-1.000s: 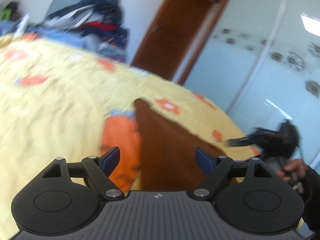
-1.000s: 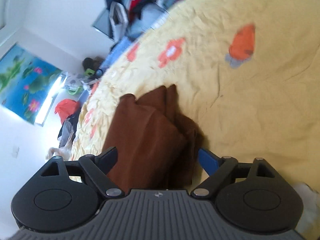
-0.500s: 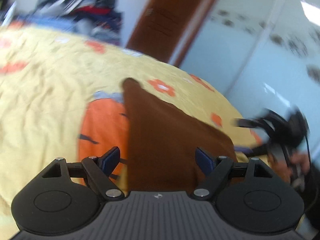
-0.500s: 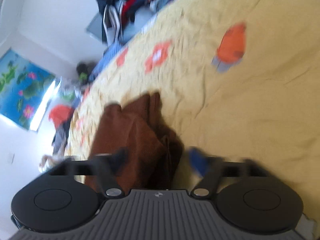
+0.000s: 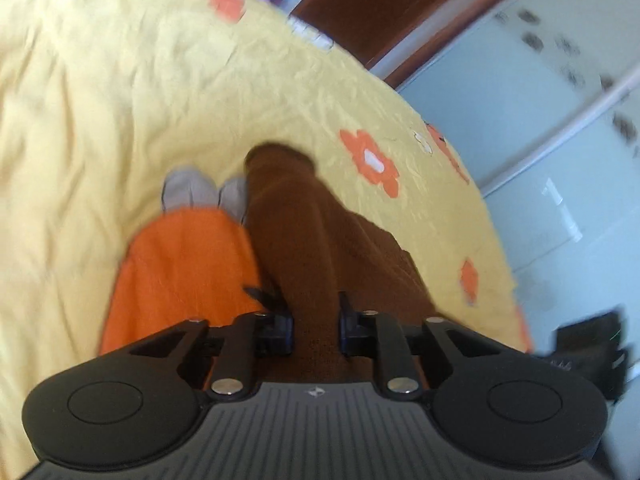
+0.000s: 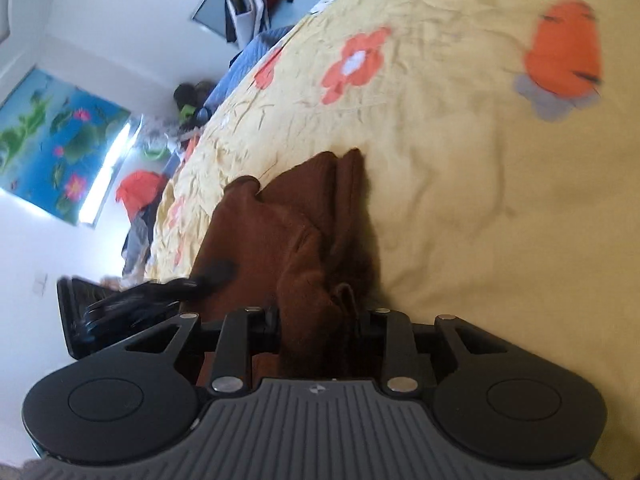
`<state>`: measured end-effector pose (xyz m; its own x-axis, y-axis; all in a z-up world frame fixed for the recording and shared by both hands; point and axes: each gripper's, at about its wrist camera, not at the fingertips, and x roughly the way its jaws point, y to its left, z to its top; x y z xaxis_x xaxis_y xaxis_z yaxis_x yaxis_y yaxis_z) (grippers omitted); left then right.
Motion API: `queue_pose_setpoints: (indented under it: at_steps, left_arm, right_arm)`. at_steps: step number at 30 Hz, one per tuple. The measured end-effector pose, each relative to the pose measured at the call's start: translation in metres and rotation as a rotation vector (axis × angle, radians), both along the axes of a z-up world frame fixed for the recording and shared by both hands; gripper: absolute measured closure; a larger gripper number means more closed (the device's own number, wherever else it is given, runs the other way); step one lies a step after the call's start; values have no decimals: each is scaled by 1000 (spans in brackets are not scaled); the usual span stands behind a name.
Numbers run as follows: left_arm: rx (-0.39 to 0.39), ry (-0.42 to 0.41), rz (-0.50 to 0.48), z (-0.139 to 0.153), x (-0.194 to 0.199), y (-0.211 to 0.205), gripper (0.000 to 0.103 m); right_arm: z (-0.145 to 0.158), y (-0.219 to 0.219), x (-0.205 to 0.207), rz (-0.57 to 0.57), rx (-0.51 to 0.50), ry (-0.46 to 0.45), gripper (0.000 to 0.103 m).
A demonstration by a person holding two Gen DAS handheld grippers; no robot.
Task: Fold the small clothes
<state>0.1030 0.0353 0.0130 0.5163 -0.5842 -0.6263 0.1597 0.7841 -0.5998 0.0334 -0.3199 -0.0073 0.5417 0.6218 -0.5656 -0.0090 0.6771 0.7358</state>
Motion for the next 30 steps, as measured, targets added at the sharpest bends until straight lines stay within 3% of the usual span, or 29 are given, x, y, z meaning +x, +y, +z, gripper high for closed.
queue_pose_setpoints:
  at_steps: [4, 6, 8, 10, 11, 12, 13, 14, 15, 17, 19, 20, 21, 22, 23, 24, 28, 30]
  left_arm:
    - [128, -208, 24, 31, -19, -6, 89]
    - [191, -191, 21, 26, -11, -10, 88]
    - [234, -156, 7, 13, -8, -13, 84]
    - [211, -152, 30, 11, -20, -3, 74]
    - [187, -155, 42, 15, -26, 5, 69]
    - [164, -154, 52, 17, -38, 13, 49]
    - [135, -146, 60, 18, -51, 21, 28]
    - [85, -129, 61, 17, -62, 29, 25]
    - [27, -100, 46, 15, -73, 34, 25]
    - [-50, -41, 6, 6, -89, 37, 25]
    - [-78, -8, -29, -4, -101, 32, 26]
    - [-66, -36, -37, -4, -106, 29, 26]
    - [-58, -47, -45, -4, -108, 26, 28]
    - [-50, -32, -44, -4, -107, 24, 54]
    - [-47, 4, -45, -5, -101, 23, 65]
    - [-50, 20, -40, -5, -100, 24, 69]
    - [54, -35, -73, 8, -120, 23, 73]
    - [134, -70, -79, 4, -130, 19, 68]
  right_arm:
    - [30, -5, -3, -3, -29, -149, 83]
    - [23, -8, 8, -35, -45, -135, 85]
    - [3, -8, 19, -46, -50, -58, 84]
    - [-1, -8, 11, -67, -25, -27, 76]
    - [1, -10, 2, -72, 3, -33, 63]
    - [6, -13, -10, -82, 32, -53, 46]
    - [11, -16, -25, -98, 57, -78, 36]
    - [12, -17, -38, -98, 81, -84, 17]
    - [12, -16, -50, -74, 100, -70, 9]
    - [11, -6, -68, -28, 98, -35, 13]
    - [6, 9, -80, 27, 100, 5, 16]
    - [1, 17, -82, 51, 106, 27, 21]
    - [-4, 27, -82, 74, 103, 41, 32]
    - [-5, 34, -81, 92, 89, 40, 39]
    - [-6, 40, -78, 105, 64, 52, 61]
    - [-5, 46, -76, 127, 31, 59, 70]
    - [21, 56, -88, 195, -122, -34, 72]
    - [17, 58, -92, 203, -185, -42, 75]
